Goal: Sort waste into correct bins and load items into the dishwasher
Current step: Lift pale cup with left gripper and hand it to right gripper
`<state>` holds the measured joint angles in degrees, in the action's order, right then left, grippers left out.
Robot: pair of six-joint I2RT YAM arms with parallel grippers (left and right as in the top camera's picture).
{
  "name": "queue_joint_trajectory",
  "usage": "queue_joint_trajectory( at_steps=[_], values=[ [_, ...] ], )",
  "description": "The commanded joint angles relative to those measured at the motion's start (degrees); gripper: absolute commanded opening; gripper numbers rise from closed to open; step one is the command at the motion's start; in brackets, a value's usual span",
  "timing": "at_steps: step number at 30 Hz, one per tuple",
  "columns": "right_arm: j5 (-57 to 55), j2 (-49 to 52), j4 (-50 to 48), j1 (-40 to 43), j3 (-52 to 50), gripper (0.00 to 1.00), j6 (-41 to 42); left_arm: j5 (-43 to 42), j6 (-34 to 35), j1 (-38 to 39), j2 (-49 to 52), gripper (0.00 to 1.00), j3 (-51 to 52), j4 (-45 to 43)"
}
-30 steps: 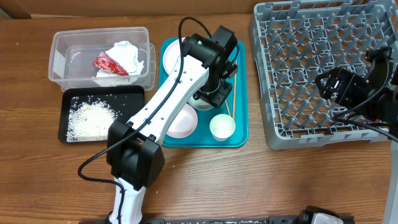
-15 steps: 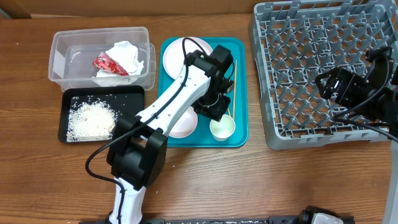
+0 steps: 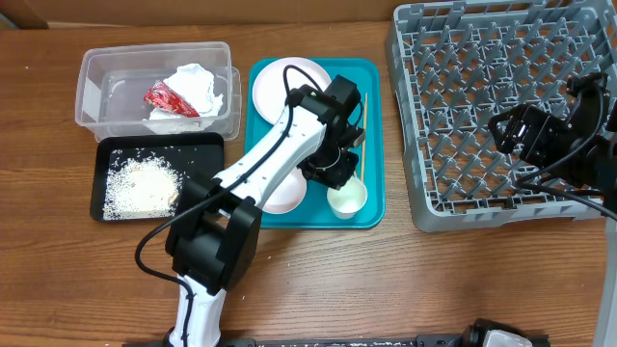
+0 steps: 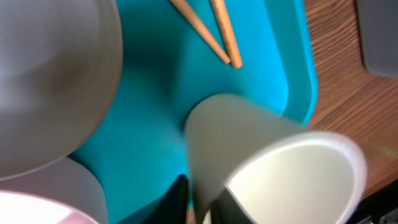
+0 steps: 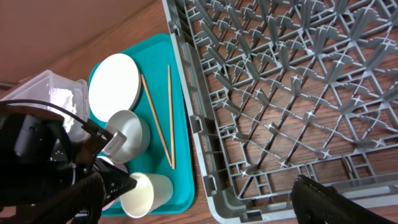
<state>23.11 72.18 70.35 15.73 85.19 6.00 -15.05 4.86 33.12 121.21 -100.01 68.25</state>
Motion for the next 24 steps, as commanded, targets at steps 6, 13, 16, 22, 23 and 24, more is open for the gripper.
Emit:
queue_joint_trajectory(
  at_steps=[6,13,16,22,23,24],
  values=[
    [0.1,0.0,-0.1,0.1,1.0,0.98,-0.2,-1.0,1.6,0.7,0.0,0.04,1.3,-0.9],
    [5.2,0.0,-0.5,0.1,1.0,0.97,0.0,-21.9,-3.3,-4.5,-0.2,0.04,-4.0,2.2],
    [10.5,0.3,-0.9,0.0,1.0,0.97,0.0,-38.9,-7.8,-9.9,-0.2,0.04,-6.4,2.9],
    [24.8,2.2,-4.8,-1.4,-0.2,0.95,0.0,-62.0,-15.0,-19.0,-0.2,0.04,-6.6,4.5],
    [27.2,2.6,-6.4,-2.4,-0.5,0.95,0.0,-64.9,-15.9,-20.0,-0.2,0.04,-6.6,4.9],
    [28.9,3.1,-7.7,-3.5,-0.7,0.95,0.0,-66.9,-16.3,-20.7,-0.2,0.04,-6.6,5.2]
  ],
)
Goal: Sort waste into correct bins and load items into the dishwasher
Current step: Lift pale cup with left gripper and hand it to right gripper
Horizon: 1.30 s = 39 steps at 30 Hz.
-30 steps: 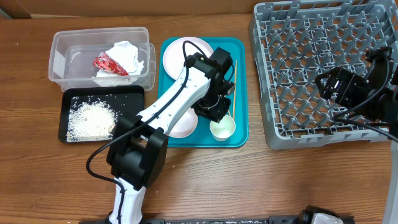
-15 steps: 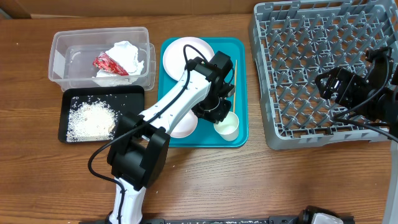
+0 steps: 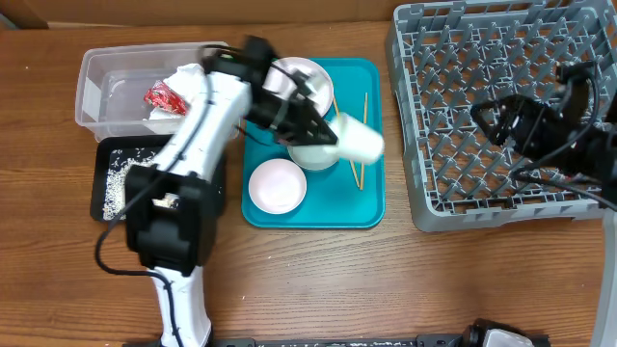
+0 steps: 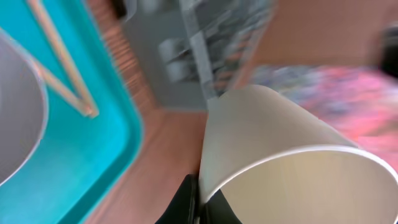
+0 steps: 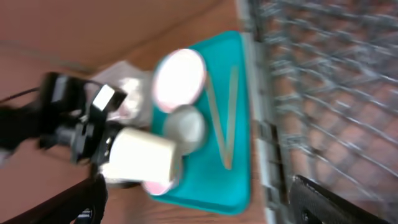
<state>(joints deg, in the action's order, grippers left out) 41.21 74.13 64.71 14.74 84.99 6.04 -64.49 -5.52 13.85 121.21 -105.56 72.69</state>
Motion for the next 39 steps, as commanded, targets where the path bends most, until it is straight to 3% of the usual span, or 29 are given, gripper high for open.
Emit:
queue_joint_trajectory(
  at_steps=[1,6,14,31,39],
  values=[
    [12.3,2.0,-3.9,-4.4,-0.7,0.95,0.0,-19.6,-6.1,-2.1,-0.2,0.04,-1.1,1.0],
    [13.0,5.6,-10.4,-12.2,-0.7,0.94,0.6,-26.1,-5.8,-2.7,-0.2,0.04,-1.1,1.0],
    [13.0,11.5,-21.6,-21.1,-0.7,0.91,2.8,-26.2,-5.0,-2.7,-0.2,0.04,-1.1,5.0],
    [28.0,18.9,-27.4,-21.7,-0.7,0.91,-6.6,-26.2,-4.6,-4.4,-0.2,0.04,-1.1,11.1],
    [30.5,20.4,-27.0,-22.7,-0.7,0.84,-8.1,-26.2,-4.7,-4.9,-0.2,0.04,-1.1,11.1]
  ],
)
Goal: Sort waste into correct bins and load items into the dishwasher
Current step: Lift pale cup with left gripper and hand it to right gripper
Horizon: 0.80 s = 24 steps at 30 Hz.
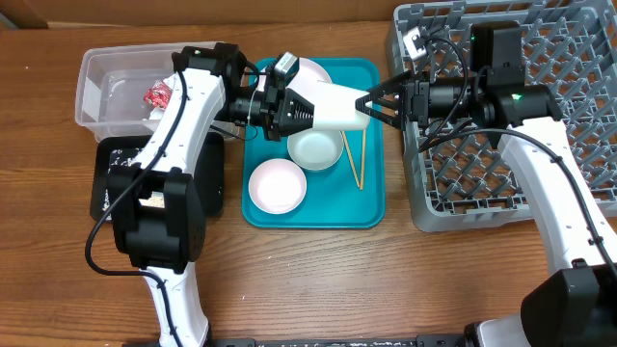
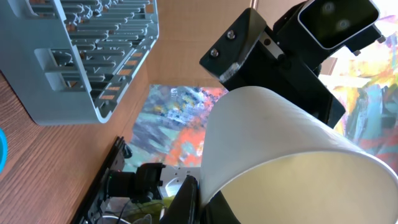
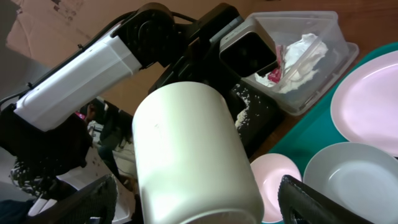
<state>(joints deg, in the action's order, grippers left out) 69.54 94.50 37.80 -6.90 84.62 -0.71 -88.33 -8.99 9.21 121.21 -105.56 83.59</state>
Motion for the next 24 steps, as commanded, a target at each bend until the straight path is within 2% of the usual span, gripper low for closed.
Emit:
queue_joint_trajectory(
  at_steps=[1,7,10,18,19,21,24],
  values=[
    [1.9,0.1,-0.1,-1.4,-0.3,0.83,-1.4,-2.3,-1.3,-0.3,-0.2,0.04,-1.1,0.2],
    [0.8,0.1,0.0,-3.3,-0.3,0.79,-2.6,-2.3,-1.3,-0.3,-0.2,0.04,-1.1,0.2],
    [-0.4,0.1,0.1,-4.1,-0.3,0.73,-2.6,-2.3,-1.3,-0.3,-0.2,0.04,-1.1,0.2],
    [-2.0,0.1,1.7,-4.4,-0.3,0.68,-2.6,-2.3,-1.3,-0.3,-0.2,0.04,-1.1,0.2],
    [-2.0,0.1,2.0,-4.4,-0.3,0.68,-2.6,-2.3,-1.3,-0.3,-0.2,0.04,-1.1,0.1],
    [-2.0,0.1,2.2,-4.4,-0.3,0.78,-2.6,-2.3,-1.3,-0.3,-0.2,0.04,-1.1,0.1],
    [-2.1,0.1,2.6,-4.4,-0.3,0.85,-2.8,-2.3,-1.2,-0.3,-0.2,0.04,-1.1,0.1]
  ],
)
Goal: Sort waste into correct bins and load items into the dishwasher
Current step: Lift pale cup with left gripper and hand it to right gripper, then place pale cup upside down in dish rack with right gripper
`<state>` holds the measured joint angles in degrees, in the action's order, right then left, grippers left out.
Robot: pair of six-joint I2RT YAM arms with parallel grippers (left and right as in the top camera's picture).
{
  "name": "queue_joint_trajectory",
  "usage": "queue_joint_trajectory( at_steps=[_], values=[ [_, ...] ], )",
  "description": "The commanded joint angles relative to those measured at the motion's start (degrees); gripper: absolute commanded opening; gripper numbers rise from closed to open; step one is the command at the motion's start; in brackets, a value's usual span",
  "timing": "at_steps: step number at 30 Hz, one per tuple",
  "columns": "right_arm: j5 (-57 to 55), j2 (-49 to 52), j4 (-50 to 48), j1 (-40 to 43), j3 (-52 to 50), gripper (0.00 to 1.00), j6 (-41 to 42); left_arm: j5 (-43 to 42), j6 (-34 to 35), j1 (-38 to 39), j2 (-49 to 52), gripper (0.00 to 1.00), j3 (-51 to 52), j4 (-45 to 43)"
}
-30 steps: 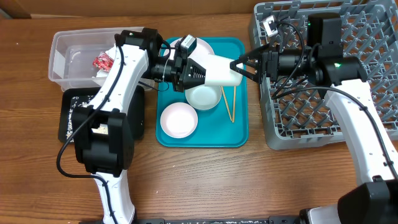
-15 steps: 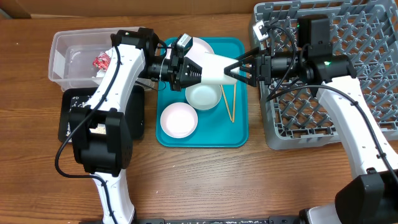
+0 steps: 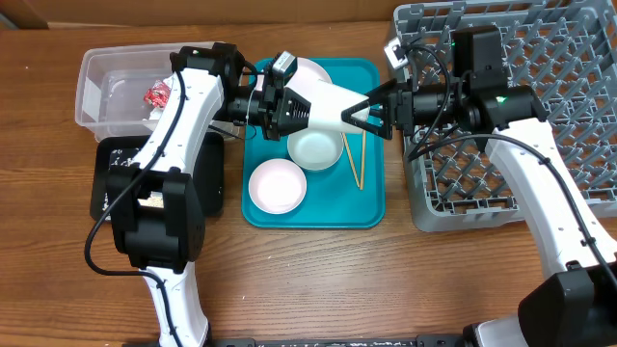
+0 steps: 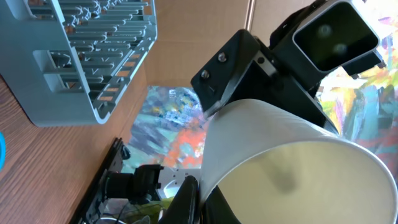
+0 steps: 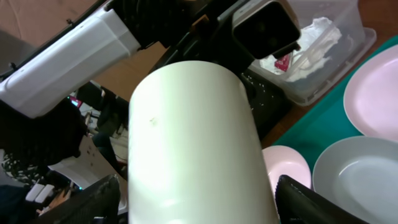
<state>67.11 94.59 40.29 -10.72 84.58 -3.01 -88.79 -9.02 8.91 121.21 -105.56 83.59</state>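
Observation:
A white cup (image 3: 330, 108) hangs on its side above the teal tray (image 3: 371, 207), mouth to the left. My left gripper (image 3: 289, 111) is shut on its rim, one finger inside and one outside; the left wrist view shows the pinch (image 4: 200, 186) on the cup (image 4: 280, 155). My right gripper (image 3: 371, 111) is open, its fingers on either side of the cup's closed end. In the right wrist view the cup (image 5: 193, 137) fills the gap between the two black fingers (image 5: 93, 205). The grey dish rack (image 3: 407, 193) stands at the right.
On the tray lie a white bowl (image 3: 313, 149), a small pink bowl (image 3: 277, 186), a pink plate (image 3: 308, 69) and two chopsticks (image 3: 355, 159). A clear bin (image 3: 106, 87) with wrappers and a black tray (image 3: 108, 159) of rice sit at the left.
My right gripper has moved left, so its open fingers now straddle the cup's closed end instead of standing just off it. The left gripper and cup have hardly moved.
My left gripper was shut on the rim of the cup standing at the tray's front right, with the right arm over the rack. Then the cup was tilted above the tray. Later it lay sideways in the air, facing the open right gripper, which now straddles it.

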Motion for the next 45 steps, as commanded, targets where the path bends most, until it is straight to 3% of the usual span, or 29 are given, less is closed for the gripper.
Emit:
queue_joint_trajectory(
  at_steps=[1,5,12,15,23,27,30,33,38,42,45],
  values=[
    [0.0,0.0,0.3,-0.6,-0.3,0.86,-0.5,-1.9,-1.2,0.0,-0.2,0.04,-1.1,0.0],
    [-0.9,0.0,0.5,-0.6,-0.3,0.88,-0.5,-1.9,-1.2,0.0,-0.2,0.04,-1.1,0.0],
    [-0.9,0.0,0.4,-0.6,-0.3,0.66,-0.5,-1.8,-1.2,0.0,-0.2,0.04,-1.1,0.0],
    [-1.1,0.0,0.3,-0.6,-0.3,0.64,-0.5,-1.8,-1.2,0.0,-0.2,0.04,-1.1,0.0],
    [-1.1,0.0,0.0,2.8,-0.2,0.65,1.8,-1.7,-1.2,-0.3,-0.2,0.36,-1.1,-1.9],
    [-2.3,-0.3,0.5,6.9,-0.2,0.65,5.0,-1.7,-1.0,-1.2,-0.2,0.41,-1.3,-4.1],
    [-10.4,-1.3,3.6,10.1,-0.1,0.66,8.5,0.0,-1.0,-2.8,-0.2,0.42,-2.7,-4.4],
    [-22.5,-3.0,9.0,12.2,0.3,0.67,10.8,8.1,-0.4,-4.6,-0.2,0.43,-6.3,-3.9],
    [-40.9,-6.1,21.2,13.1,3.9,0.67,12.7,33.2,7.1,-4.6,-0.3,0.44,-18.0,-1.5],
    [-57.5,-7.1,33.1,12.6,7.6,0.67,19.2,53.1,11.0,-2.9,-0.3,0.47,-29.6,1.6],
    [-63.9,-7.0,39.5,12.0,7.6,0.67,22.4,66.0,13.1,-1.1,-0.3,0.51,-34.8,3.1]
  ],
)
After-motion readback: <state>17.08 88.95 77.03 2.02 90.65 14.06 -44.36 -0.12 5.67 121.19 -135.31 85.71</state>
